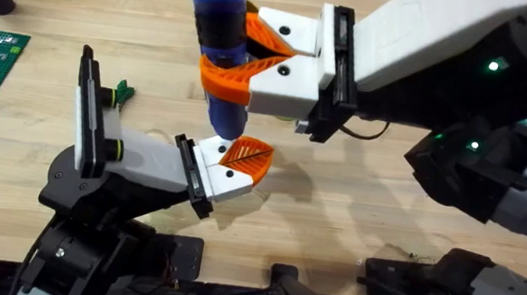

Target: Pick up the gripper from the table and insert it into the empty holder that is missing its gripper. Then pick up a screw, insert it into the mounting hole, and use the screwdriver to tighten it. Finally, clean up the table by picking up the vegetable and placing it into the bucket.

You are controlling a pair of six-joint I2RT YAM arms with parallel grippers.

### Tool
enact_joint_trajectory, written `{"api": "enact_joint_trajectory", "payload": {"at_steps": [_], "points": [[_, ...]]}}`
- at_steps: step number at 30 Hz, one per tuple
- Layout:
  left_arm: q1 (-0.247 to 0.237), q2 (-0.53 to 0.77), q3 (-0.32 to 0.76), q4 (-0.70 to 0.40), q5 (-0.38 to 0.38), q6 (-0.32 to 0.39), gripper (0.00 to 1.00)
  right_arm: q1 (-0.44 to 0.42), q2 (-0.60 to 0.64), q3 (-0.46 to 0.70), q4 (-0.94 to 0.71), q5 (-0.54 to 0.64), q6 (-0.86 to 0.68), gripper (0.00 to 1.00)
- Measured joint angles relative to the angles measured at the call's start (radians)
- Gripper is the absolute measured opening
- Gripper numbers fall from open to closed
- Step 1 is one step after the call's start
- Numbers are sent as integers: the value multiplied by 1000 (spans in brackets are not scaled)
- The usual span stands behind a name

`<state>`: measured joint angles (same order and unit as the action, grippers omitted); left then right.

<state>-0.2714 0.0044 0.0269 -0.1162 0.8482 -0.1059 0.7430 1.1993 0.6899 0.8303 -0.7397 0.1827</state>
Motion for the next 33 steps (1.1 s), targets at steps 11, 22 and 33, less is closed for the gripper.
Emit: {"api": "enact_joint_trajectory", "payload": {"at_steps": [11, 22, 33], "points": [[0, 2, 0, 3, 0, -7, 15, -1, 10, -2, 1, 2, 1, 39], [0, 2, 0, 3, 0, -7, 15, -1, 12, -4, 18, 1, 4, 39], [0, 2, 0, 3, 0, -7, 15, -1, 12, -11, 94, -2, 31, 39]]}}
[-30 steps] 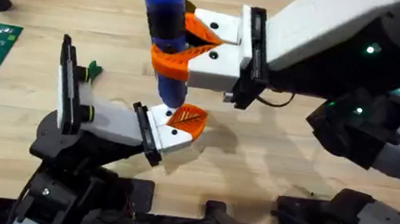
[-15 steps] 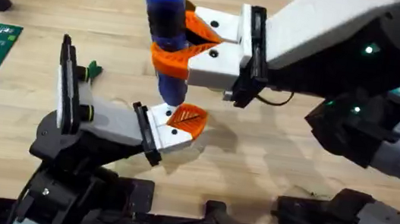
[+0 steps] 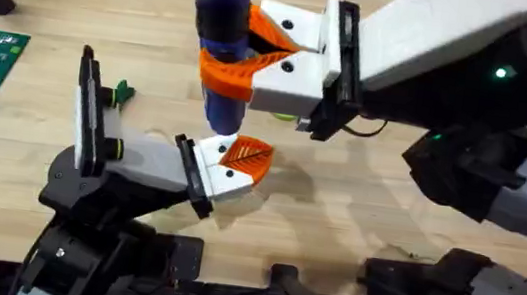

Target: Pick up the gripper from the table and insert it into the empty holder that is missing its gripper. Then pick up a screw, insert it into the mounting hole, and use the screwdriver to tighten it. Finally, clean up the table by picking up the vegetable and placing it into the bucket.

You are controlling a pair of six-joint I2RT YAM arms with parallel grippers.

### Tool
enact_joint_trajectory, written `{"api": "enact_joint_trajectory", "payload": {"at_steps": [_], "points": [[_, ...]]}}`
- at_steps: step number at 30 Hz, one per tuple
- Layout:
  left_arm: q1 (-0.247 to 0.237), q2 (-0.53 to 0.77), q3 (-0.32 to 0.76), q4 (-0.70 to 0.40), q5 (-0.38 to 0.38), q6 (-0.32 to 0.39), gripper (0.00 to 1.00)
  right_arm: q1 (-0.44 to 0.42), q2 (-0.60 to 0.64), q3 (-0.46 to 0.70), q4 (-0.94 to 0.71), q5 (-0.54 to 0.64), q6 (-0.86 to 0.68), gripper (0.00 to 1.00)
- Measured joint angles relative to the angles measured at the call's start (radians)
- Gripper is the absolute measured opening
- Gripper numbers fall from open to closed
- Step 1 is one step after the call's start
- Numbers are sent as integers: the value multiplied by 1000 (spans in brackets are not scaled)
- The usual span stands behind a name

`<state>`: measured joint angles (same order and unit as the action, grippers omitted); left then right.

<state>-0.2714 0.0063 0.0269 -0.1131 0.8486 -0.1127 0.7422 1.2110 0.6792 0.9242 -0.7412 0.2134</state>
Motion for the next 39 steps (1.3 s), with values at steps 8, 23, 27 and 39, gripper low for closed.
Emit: {"api": "enact_joint_trajectory", "payload": {"at_steps": [8, 23, 27, 39], "points": [[0, 0, 0, 0, 0, 0, 15, 2, 0, 0, 11, -12, 27, 39], [0, 0, 0, 0, 0, 0, 15, 19, 0, -1, 1, -16, 37, 39], [0, 0, 0, 0, 0, 0, 15, 19, 0, -1, -7, -16, 39, 39], [0, 0, 0, 0, 0, 0, 15, 37, 0, -1, -23, -16, 41, 39]]}}
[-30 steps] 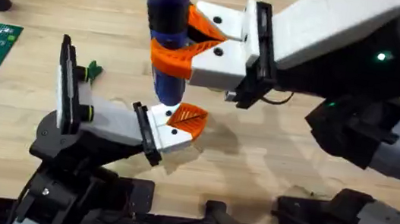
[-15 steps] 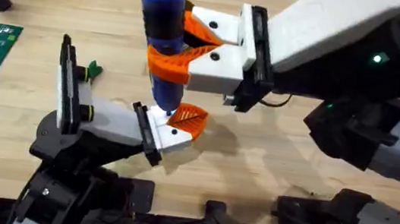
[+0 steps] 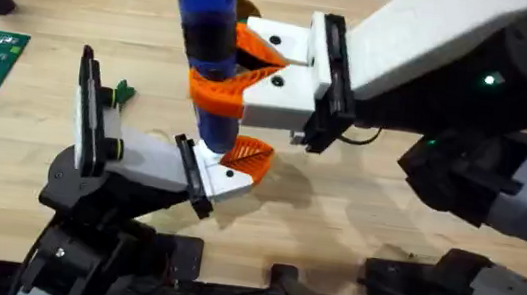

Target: Pick up the gripper from the table and insert it into the empty holder that is missing its gripper. Then pick up a screw, insert it into the mounting hole, and use the screwdriver to tighten it. Finally, clean up the table by picking up the vegetable and placing it into the bucket.

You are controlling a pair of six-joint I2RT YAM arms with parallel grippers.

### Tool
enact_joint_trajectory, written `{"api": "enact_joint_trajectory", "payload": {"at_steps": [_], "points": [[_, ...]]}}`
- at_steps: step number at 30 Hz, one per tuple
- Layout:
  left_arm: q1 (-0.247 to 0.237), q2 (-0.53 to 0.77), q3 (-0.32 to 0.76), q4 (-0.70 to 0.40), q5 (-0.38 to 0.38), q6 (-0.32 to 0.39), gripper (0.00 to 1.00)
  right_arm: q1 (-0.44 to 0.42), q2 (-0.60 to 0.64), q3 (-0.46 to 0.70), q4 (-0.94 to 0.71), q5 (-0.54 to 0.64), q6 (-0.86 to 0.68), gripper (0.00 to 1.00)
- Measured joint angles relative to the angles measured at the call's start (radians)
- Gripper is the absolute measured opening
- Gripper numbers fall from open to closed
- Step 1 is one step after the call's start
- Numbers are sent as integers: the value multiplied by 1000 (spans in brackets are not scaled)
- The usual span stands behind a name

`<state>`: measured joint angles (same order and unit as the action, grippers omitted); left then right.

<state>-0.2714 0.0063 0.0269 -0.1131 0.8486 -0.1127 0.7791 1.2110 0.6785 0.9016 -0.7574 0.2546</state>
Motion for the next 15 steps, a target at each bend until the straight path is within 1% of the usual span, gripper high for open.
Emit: {"api": "enact_joint_trajectory", "payload": {"at_steps": [7, 15], "points": [[0, 0, 0, 0, 0, 0, 15, 6, 0, -1, -27, 1, -2, 39], [0, 0, 0, 0, 0, 0, 15, 6, 0, -1, 2, 1, -15, 39]]}}
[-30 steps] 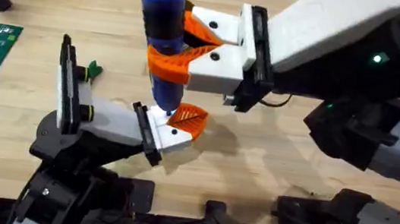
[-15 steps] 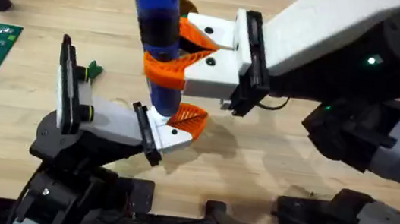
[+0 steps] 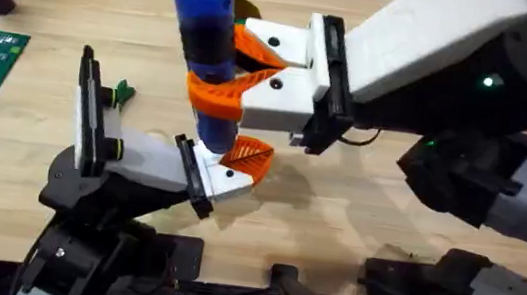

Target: Pick up the gripper from the table and insert it into the empty holder that is missing its gripper. Then pick up a screw, insert it into the mounting hole, and use the screwdriver to tighten it. Finally, clean up the table by picking up the vegetable and placing it into the bucket.

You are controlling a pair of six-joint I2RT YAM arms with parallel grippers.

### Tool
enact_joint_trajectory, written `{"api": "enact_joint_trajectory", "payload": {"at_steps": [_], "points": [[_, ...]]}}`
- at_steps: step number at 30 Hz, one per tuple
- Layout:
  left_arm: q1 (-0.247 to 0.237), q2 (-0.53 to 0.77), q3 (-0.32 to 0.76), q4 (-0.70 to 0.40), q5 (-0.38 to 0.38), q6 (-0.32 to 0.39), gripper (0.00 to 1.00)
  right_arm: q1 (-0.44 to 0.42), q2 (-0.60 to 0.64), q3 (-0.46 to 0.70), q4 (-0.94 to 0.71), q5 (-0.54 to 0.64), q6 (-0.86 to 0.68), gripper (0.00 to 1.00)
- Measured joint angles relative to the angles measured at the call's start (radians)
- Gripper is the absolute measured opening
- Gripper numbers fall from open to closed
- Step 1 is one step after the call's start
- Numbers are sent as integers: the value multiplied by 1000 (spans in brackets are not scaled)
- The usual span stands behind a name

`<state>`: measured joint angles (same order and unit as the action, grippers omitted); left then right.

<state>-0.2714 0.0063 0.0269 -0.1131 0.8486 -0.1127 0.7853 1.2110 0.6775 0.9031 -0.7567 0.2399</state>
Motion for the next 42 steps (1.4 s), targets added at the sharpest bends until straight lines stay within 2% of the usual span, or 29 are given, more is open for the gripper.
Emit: {"api": "enact_joint_trajectory", "payload": {"at_steps": [42], "points": [[0, 0, 0, 0, 0, 0, 15, -3, 0, 0, -31, 12, -40, 39]]}}
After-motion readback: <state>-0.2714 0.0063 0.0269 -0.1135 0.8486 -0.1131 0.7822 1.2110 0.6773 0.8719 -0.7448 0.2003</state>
